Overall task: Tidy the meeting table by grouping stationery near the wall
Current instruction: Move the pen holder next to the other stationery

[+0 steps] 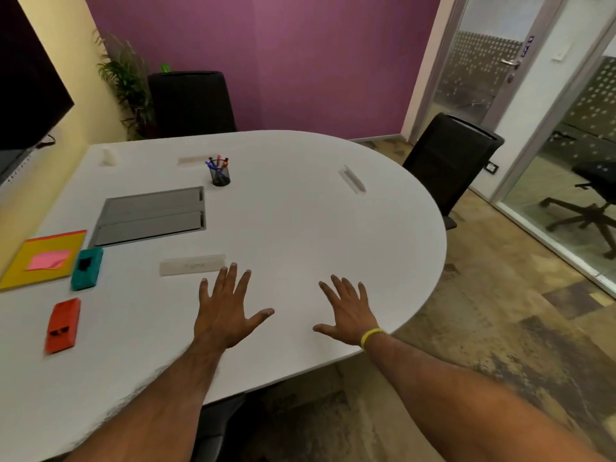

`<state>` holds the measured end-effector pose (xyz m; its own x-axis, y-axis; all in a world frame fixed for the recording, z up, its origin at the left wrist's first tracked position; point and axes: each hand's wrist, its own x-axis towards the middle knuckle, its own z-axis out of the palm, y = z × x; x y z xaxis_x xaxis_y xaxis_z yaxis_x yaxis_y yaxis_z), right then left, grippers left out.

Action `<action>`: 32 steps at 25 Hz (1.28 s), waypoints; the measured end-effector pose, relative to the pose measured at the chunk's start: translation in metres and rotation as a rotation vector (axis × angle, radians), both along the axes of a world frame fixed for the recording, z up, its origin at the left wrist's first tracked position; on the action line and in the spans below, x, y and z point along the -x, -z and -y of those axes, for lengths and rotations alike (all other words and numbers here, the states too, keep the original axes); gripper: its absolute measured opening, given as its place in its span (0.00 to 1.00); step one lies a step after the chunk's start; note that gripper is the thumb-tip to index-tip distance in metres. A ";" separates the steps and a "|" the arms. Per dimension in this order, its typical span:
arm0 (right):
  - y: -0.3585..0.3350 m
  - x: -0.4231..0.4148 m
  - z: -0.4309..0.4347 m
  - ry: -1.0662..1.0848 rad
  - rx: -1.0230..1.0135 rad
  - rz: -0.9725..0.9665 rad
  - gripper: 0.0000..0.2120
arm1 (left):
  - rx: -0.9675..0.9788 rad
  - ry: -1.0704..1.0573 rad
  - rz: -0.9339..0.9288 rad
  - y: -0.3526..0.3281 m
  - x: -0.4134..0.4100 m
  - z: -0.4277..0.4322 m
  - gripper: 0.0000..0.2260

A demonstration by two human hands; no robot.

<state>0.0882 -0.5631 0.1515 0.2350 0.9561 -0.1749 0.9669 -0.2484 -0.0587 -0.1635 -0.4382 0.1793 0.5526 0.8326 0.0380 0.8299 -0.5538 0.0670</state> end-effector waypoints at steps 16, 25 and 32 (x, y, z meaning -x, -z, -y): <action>0.007 -0.130 -0.104 -0.085 0.017 0.013 0.48 | 0.002 -0.036 0.051 0.027 -0.146 -0.093 0.48; 0.032 -0.186 -0.272 -0.200 0.082 -0.011 0.48 | 0.086 -0.146 0.066 0.062 -0.182 -0.234 0.47; 0.072 -0.173 -0.423 -0.322 -0.040 -0.133 0.47 | 0.072 -0.329 0.010 0.094 -0.168 -0.327 0.46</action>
